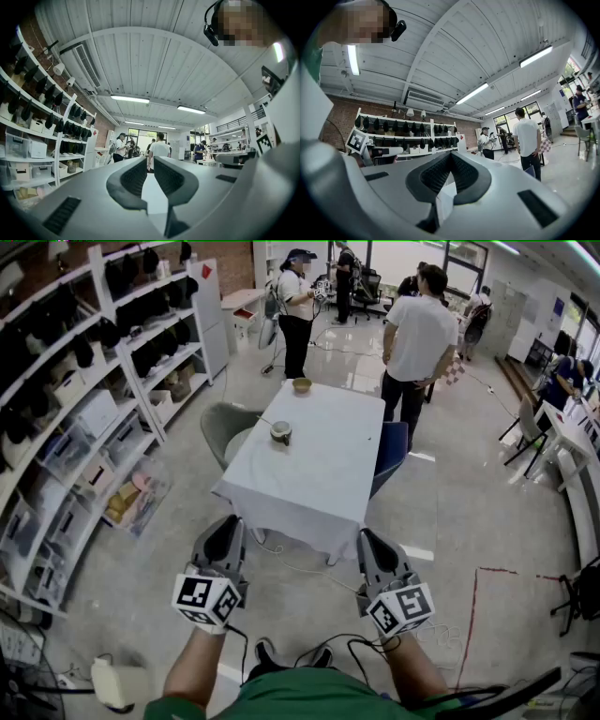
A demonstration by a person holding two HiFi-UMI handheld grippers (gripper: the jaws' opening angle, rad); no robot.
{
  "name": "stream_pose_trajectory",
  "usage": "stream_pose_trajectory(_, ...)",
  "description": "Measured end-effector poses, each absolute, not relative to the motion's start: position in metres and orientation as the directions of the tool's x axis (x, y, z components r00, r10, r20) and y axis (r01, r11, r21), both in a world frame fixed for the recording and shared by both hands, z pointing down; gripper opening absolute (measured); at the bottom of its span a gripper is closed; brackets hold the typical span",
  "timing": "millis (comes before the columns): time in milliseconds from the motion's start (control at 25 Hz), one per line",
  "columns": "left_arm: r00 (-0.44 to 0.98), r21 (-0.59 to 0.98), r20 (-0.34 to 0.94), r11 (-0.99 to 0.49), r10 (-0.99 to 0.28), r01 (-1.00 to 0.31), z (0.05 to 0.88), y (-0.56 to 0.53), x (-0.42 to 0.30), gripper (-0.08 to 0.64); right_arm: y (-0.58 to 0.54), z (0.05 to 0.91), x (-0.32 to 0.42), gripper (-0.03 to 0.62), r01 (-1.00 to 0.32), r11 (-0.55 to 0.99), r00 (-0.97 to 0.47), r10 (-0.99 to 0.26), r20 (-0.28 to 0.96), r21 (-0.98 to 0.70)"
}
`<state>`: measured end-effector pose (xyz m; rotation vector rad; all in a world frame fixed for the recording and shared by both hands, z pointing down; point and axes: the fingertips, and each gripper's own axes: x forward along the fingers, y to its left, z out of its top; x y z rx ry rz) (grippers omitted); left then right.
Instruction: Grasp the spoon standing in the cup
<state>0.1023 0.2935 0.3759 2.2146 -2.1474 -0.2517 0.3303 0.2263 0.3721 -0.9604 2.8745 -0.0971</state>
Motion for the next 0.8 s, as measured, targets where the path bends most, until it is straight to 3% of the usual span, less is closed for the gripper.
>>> stream_pose_trajectory(800,0.061,0.222,-0.128,-0.088,-0.990,-0.971,0.386,0.338,-0.054,0.059,0.283,0.367,0.206,0.023,-0.686,0.725,-0.722,-0.689,-0.058,-0.067)
